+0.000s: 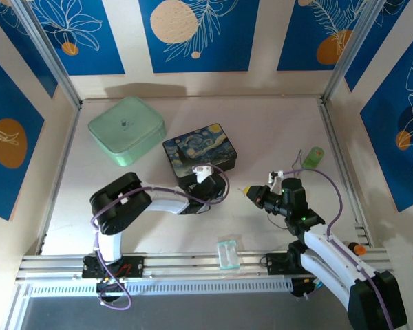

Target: Unlock the padlock with the key

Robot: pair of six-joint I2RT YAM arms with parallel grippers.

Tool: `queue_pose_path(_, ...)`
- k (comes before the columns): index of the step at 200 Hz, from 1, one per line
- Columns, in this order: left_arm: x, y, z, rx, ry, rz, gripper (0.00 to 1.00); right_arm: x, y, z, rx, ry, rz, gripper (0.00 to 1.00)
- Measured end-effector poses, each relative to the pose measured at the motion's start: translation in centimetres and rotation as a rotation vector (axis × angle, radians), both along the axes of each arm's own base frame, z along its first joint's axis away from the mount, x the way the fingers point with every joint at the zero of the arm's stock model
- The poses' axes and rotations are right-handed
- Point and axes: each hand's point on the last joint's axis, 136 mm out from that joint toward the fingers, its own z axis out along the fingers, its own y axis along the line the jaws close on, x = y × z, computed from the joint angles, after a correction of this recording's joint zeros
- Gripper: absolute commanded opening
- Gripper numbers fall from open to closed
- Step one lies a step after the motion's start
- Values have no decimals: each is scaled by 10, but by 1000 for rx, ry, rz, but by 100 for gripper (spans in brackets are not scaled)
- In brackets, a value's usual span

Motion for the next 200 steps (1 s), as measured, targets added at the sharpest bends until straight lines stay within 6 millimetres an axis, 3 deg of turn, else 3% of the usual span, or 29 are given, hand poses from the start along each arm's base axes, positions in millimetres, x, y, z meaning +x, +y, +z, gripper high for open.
queue_pose_path(60, 2, -3, 3, -23, -11, 5, 9, -4, 9, -5, 9, 17, 24, 1)
queue_pose_path(100, -11, 8, 9, -71, 28, 20, 5, -1, 18, -19, 70, 123, 37, 1)
queue_pose_path(138, -23, 16, 26, -226, 95, 78, 3, 2, 33, -24, 159, 196, 68, 1)
queue_pose_path(176, -37, 20, 15, -356, 193, 138, 2, 1, 46, -22, 204, 217, 96, 0)
queue_pose_path(200, -38, 17, 20, -453, 204, 167, 0, 2, 49, -26, 213, 232, 100, 0)
